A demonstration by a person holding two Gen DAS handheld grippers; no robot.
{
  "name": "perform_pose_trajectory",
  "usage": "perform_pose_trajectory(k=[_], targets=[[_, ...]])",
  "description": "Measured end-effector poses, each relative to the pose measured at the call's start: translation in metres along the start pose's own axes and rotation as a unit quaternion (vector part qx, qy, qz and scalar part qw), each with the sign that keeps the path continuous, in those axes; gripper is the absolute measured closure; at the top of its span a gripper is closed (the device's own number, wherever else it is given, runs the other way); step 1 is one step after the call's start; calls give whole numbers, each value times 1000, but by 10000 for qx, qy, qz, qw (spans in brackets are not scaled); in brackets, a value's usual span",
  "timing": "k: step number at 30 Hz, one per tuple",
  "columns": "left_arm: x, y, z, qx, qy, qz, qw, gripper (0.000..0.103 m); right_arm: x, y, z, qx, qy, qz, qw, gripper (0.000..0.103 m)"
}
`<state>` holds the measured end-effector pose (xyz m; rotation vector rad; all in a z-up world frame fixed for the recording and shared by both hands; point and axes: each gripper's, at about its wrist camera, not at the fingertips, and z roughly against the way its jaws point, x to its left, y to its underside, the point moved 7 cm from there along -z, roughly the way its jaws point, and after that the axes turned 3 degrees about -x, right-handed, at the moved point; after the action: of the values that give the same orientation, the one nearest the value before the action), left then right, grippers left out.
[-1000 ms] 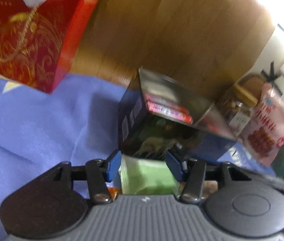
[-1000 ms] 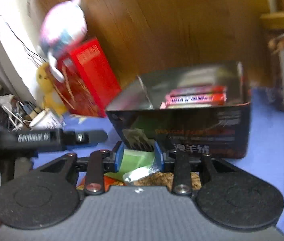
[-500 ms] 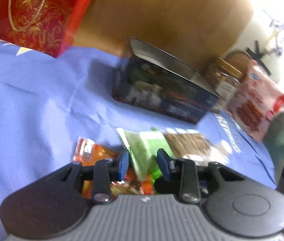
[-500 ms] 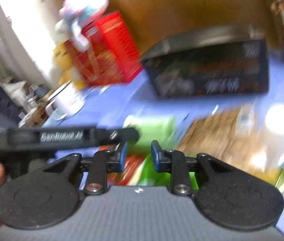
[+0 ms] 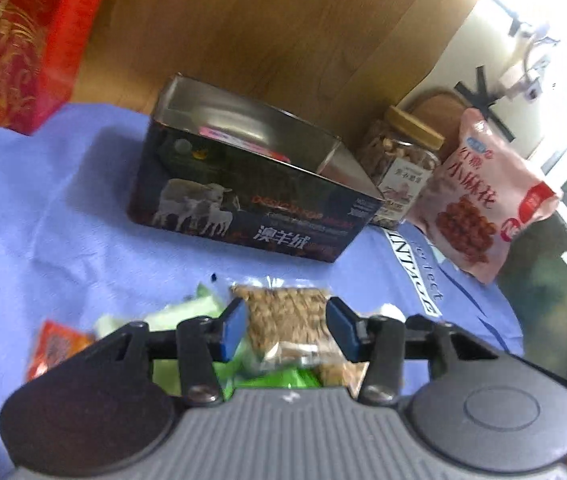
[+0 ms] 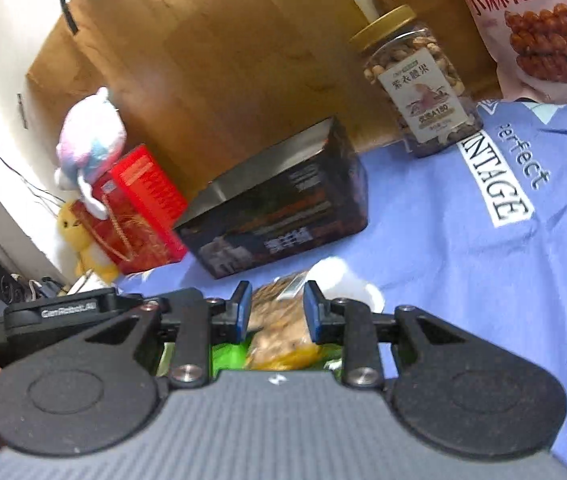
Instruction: Organize snacks
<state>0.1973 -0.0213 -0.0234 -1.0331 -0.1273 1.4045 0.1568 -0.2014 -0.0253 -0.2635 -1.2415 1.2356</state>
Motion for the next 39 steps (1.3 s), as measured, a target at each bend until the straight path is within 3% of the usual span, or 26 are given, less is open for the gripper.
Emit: perform_pose_trajectory(k=[4,7,11,14,19,22,24,28,39], targets=[[2,5,-22,217,-157,-69,9996,58,-5,-4,-17,340,-278,-119,9990,73],[-1,10,-24,218,-218,-407,9987,59,-11,-1,-23,386,-20,70,9992,83],[2,11,-18,193,-268,-419,9986,58,-21,-1,-14,186,393,284,9986,79],[-2,8,-16,217,-209,-230,9993,56,-28,5,-15,350,430,202,9983,78],[-31,-3,-9,-154,324,-279,9990,53,-20,-1,26,-427,404,332,9977,76],[-54,-6,-29,-36,419,-497,9979,51,-25,6,58,-818,718,426,9931,66],[-66,-4,-39,63,479,-582,9971,51,-31,17,69,-771,947,553,9910,64],[-77,1,-38,-112,466,-916,9946,51,-38,22,84,-665,1237,744,9873,64],[-53,13,7,-395,155,-1488,9880,51,-41,27,116,-839,1370,907,9828,64]])
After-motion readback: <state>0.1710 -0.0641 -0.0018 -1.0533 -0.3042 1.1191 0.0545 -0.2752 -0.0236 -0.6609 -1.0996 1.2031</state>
